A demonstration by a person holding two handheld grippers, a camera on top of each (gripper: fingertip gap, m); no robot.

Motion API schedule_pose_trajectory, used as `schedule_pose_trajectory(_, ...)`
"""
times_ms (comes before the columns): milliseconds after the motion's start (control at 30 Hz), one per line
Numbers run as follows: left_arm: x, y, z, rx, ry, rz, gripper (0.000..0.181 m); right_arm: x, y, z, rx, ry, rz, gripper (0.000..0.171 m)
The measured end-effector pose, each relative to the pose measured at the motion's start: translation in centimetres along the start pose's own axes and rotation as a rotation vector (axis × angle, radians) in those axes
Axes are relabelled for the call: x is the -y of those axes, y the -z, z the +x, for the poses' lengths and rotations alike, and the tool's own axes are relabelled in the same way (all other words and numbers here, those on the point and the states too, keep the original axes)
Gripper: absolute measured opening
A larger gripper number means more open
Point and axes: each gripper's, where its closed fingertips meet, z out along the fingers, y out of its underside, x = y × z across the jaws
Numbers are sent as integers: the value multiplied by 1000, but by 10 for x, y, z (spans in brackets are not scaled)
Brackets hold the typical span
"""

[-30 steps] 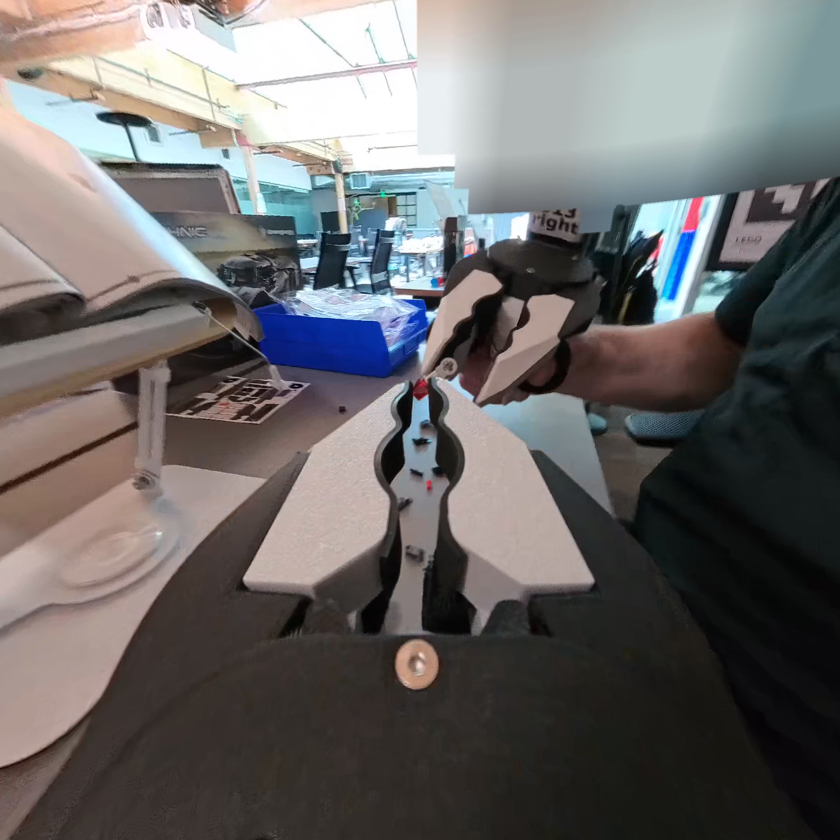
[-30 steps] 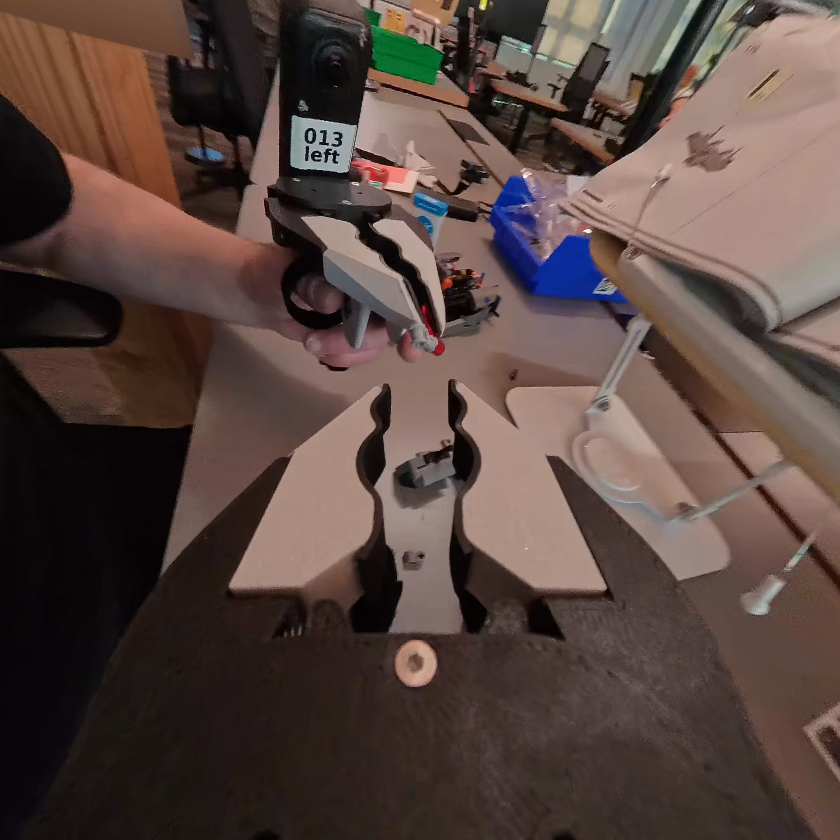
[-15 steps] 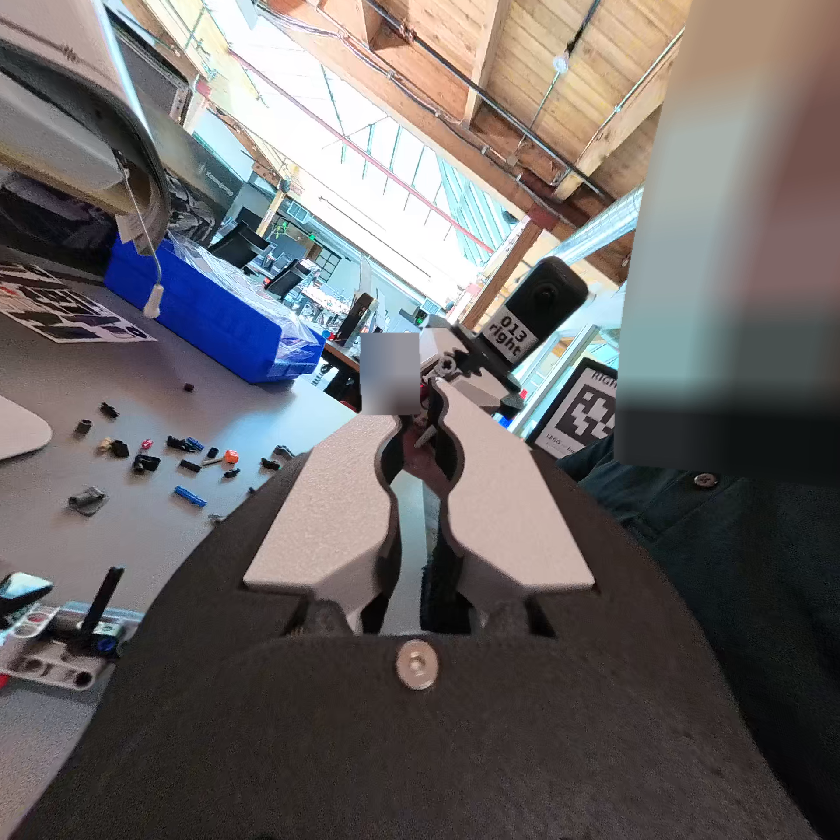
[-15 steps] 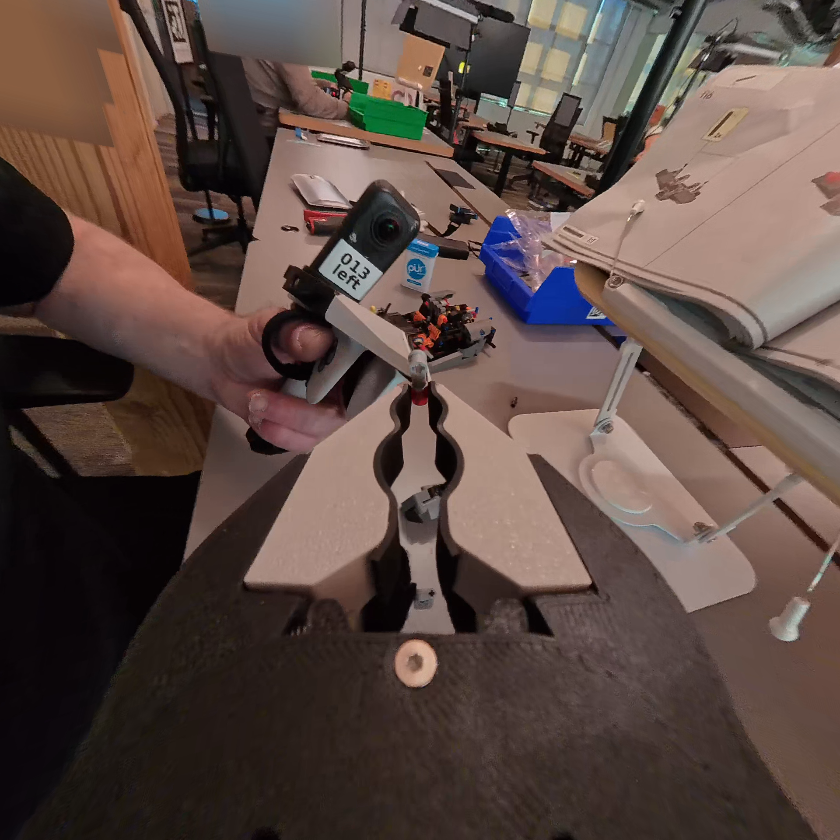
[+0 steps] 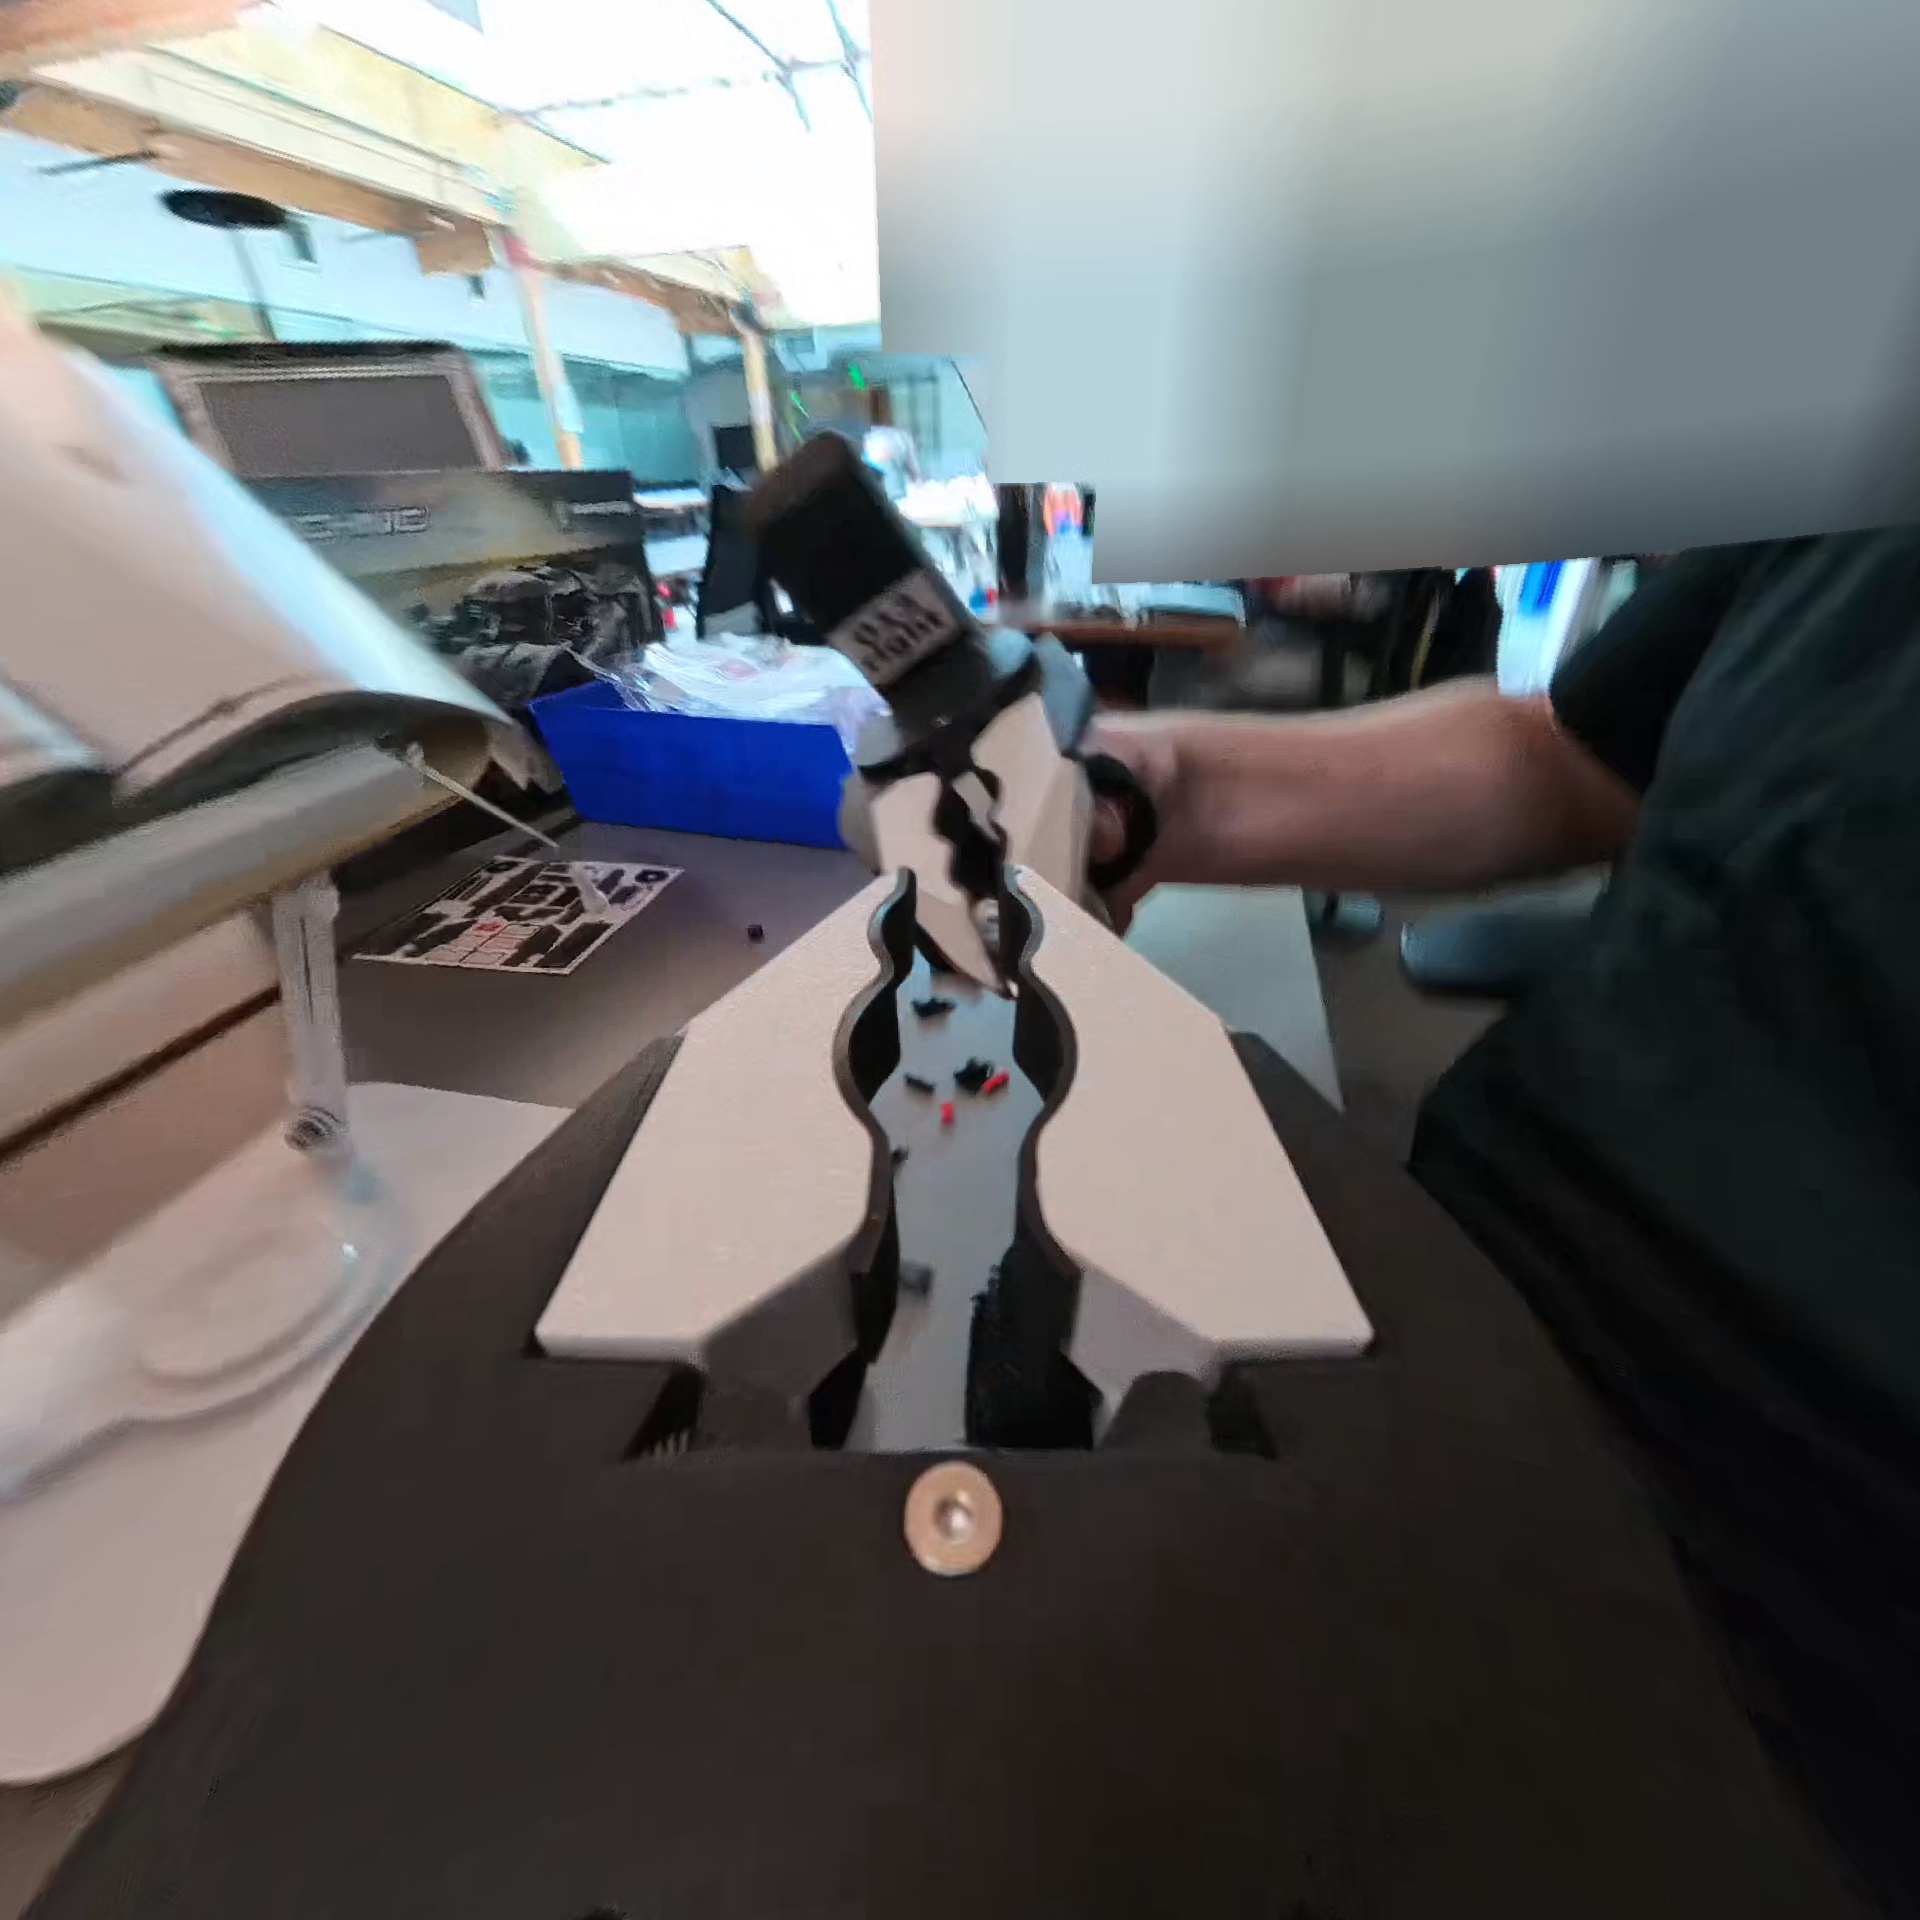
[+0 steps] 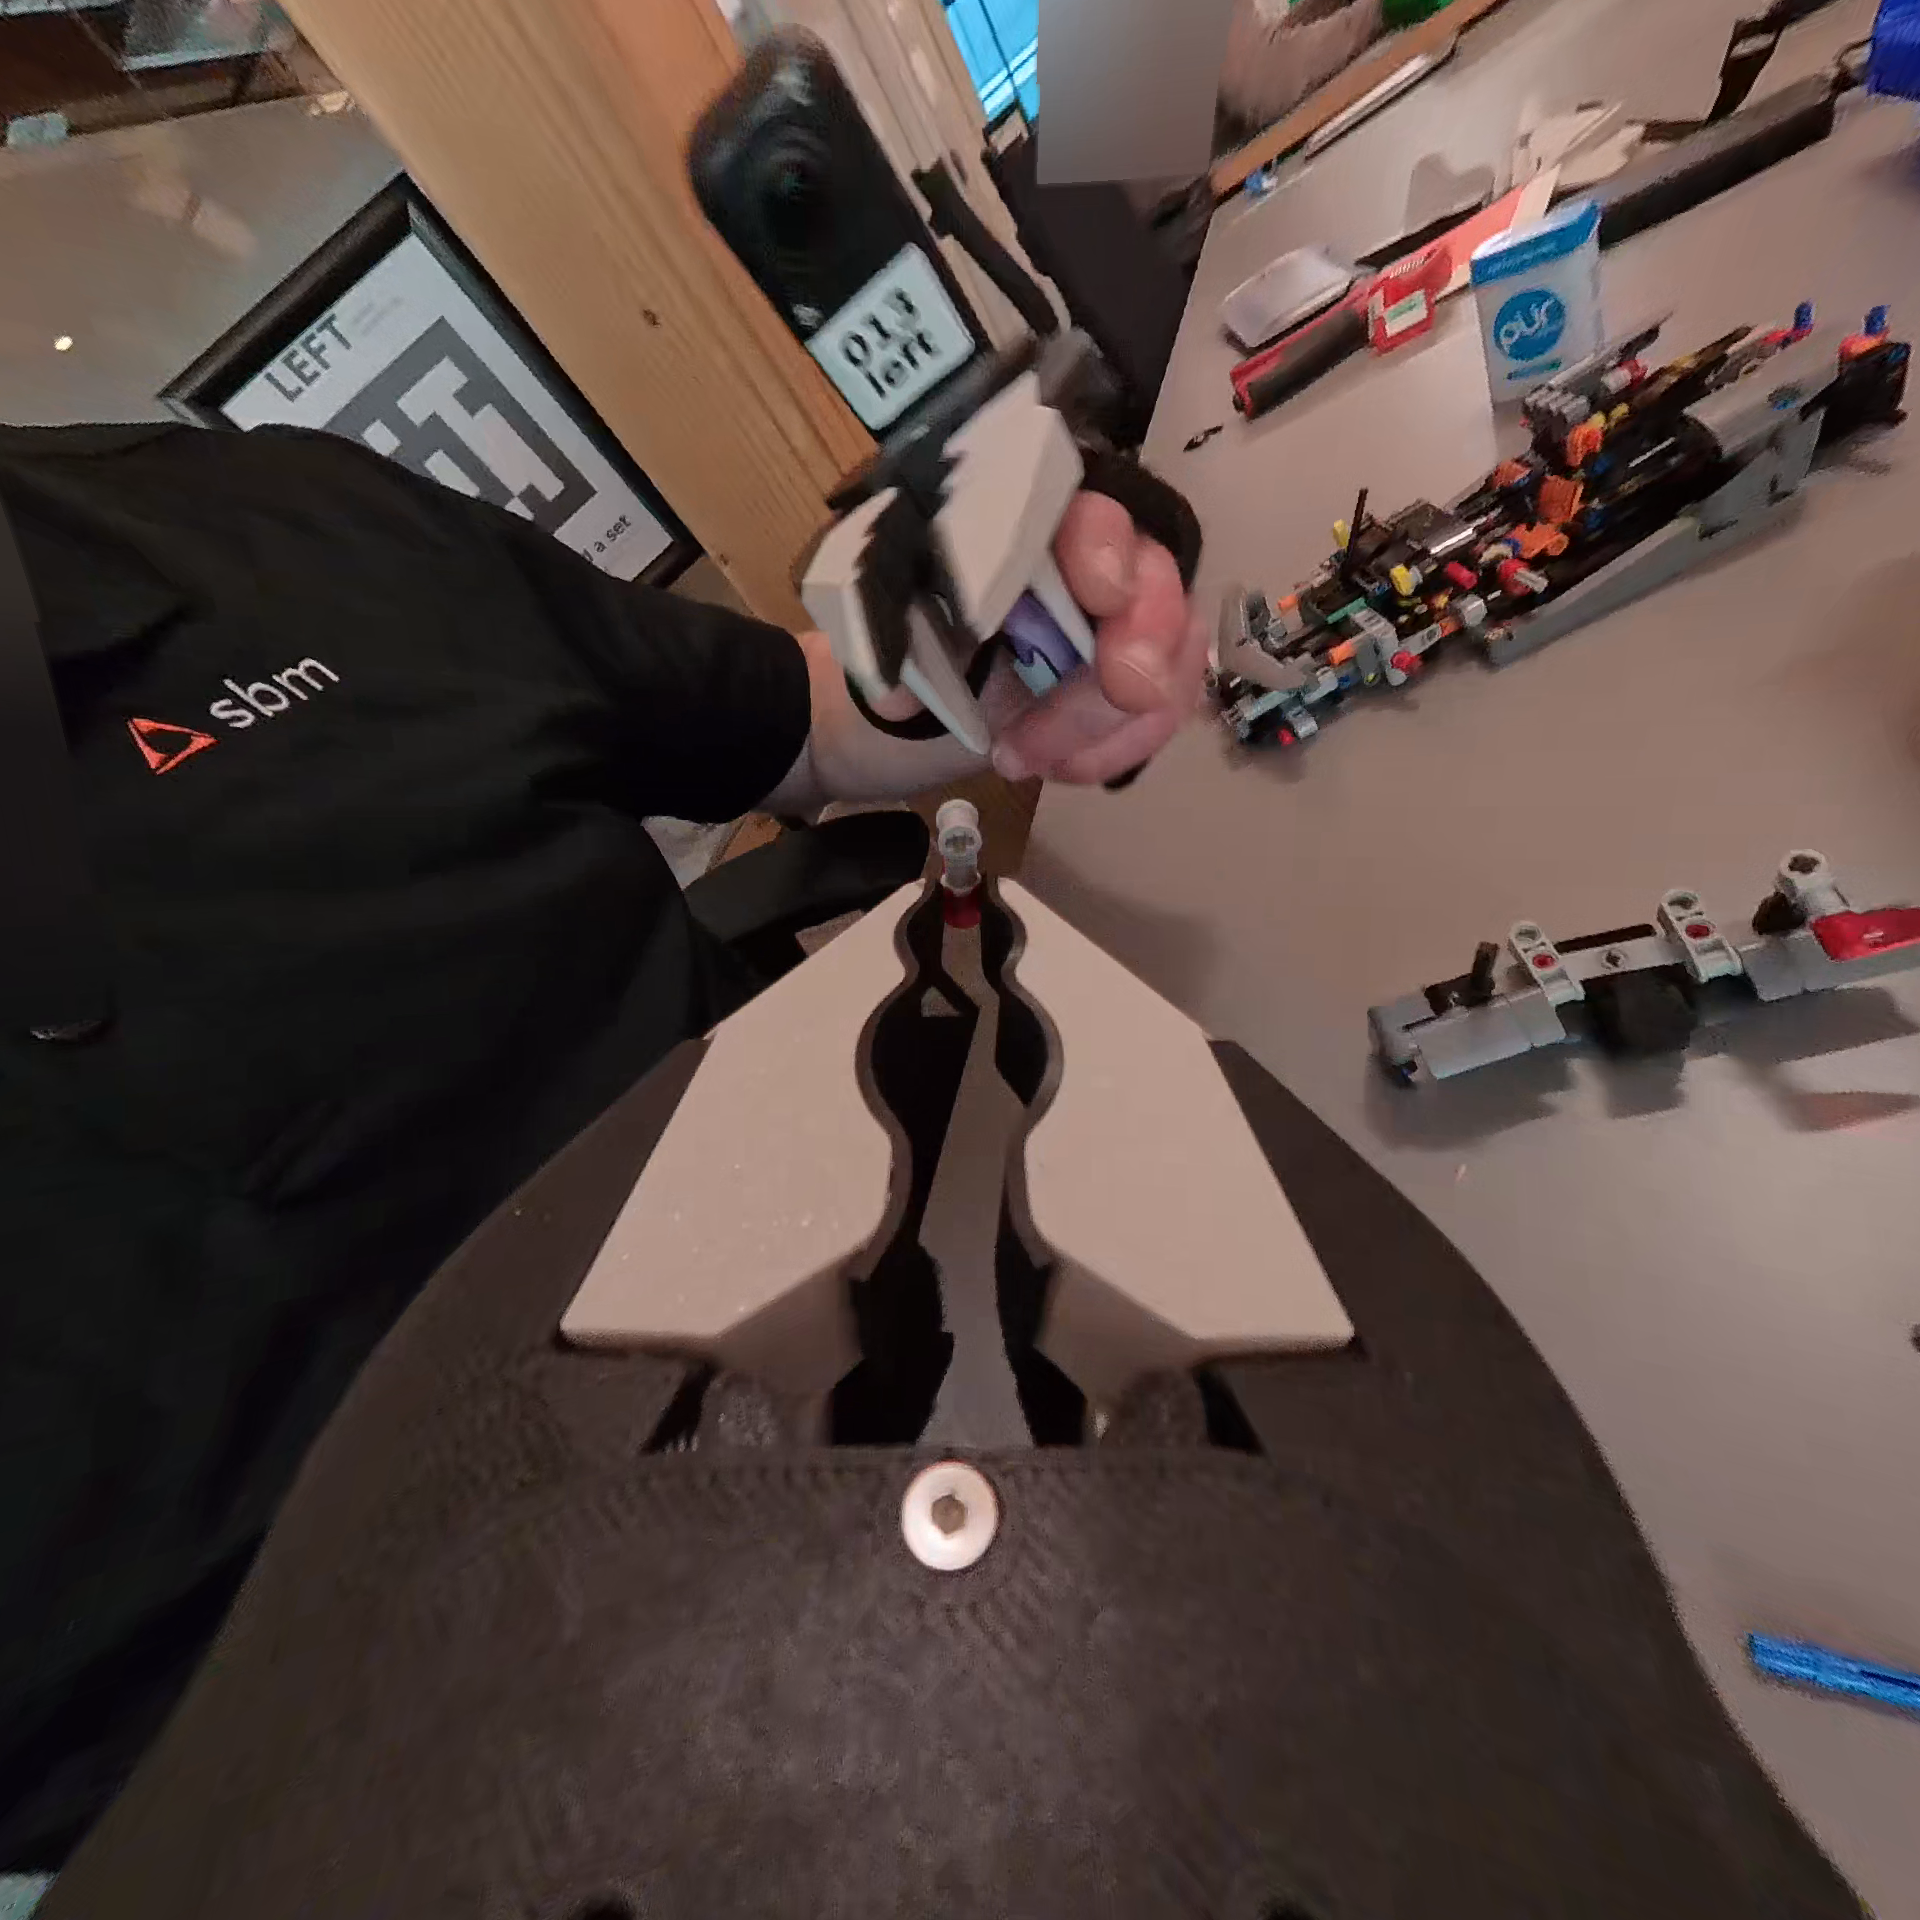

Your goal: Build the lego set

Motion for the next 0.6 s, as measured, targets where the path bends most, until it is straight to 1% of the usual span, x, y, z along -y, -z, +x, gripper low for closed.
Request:
schedule_pose_trajectory(67, -11, -4, 3, 1, -131, -135, 12, -3, 1, 5, -13, 5, -41, 3)
schedule_pose_trajectory(133, -19, -9, 5, 1, -185, -209, 10, -5, 0, 8, -53, 47, -87, 4)
schedule_pose_trajectory(267, -34, -15, 2, 14, -160, -289, 13, -14, -5, 16, -162, 140, -221, 4)
schedule_pose_trajectory(400, -45, -16, 3, -2, -106, -343, 6, -18, -7, 19, -191, 149, -258, 4)
schedule_pose_trajectory(600, -54, -17, 5, -6, -46, -390, 5, -24, -7, 23, -220, 167, -307, 4)
